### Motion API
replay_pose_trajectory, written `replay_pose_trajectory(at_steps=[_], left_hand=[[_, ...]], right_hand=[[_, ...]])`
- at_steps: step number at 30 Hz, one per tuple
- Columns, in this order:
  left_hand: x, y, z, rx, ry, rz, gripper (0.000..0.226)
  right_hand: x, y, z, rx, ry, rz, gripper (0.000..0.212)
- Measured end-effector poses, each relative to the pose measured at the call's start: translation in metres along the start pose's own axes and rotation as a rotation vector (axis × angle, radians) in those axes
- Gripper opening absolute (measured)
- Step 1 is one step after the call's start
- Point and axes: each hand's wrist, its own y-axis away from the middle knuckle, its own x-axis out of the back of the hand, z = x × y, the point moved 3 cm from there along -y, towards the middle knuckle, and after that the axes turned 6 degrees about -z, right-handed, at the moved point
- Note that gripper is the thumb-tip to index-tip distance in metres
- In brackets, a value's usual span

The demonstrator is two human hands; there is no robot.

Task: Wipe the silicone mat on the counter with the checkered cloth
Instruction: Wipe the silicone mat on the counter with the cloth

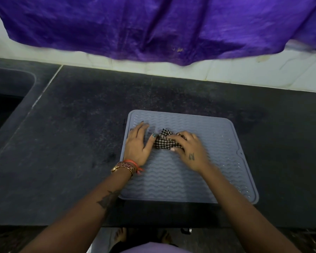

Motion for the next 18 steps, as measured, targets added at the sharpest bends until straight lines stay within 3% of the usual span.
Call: replay_pose_trajectory(at_steps=[18], left_hand=[[0.002, 0.003, -0.003, -0.003, 0.164, 0.028, 0.051]], right_hand=[[-0.016, 0.115, -0.054, 0.051, -0.075, 0.144, 0.034]])
